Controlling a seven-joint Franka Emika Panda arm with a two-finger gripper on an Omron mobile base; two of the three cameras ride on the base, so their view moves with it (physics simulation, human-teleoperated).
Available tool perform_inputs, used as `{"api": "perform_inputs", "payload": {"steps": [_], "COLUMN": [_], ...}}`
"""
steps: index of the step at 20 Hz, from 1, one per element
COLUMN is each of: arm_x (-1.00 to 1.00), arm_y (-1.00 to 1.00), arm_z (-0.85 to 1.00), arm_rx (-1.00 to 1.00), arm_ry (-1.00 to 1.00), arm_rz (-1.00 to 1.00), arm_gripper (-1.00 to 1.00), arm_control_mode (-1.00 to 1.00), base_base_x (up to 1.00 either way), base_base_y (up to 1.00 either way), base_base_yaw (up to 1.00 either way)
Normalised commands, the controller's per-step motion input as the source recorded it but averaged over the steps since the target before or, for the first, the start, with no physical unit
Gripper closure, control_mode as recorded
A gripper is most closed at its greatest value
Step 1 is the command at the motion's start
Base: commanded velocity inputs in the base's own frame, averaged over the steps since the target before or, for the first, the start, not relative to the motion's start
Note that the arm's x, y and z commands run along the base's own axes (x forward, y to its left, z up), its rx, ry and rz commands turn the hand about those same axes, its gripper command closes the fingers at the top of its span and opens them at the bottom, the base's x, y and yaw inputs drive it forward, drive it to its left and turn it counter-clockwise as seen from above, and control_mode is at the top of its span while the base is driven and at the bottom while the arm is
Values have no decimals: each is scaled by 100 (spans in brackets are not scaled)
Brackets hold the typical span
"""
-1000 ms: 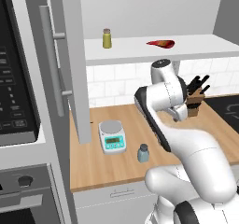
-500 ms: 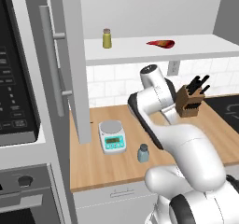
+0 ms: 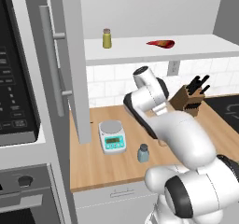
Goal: Put the shaker and condiment bottle from the counter next to their counterparts in the cabinet.
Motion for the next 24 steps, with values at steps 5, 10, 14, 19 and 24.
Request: {"api": "perform_inputs", "payload": {"steps": [5,10,14,19,24], "arm_x": [16,10,0,0,0], "arm_y": [0,0,0,0,0], "arm_z": [-14,0,0,-6,-11], "arm_rx": [-1,0,-1,-5,-3], "arm_ry": [9,7,0,-4,-7], "arm_rz": [-10,-3,0,1,4], "arm_gripper": [-100,-100,-100,-100,-100], "arm_control_mode": [-100,-100,-100,-100,-100], "base_base_x": [0,0,0,0,0], "base_base_y": [0,0,0,0,0], "base_base_yaw": [0,0,0,0,0]}}
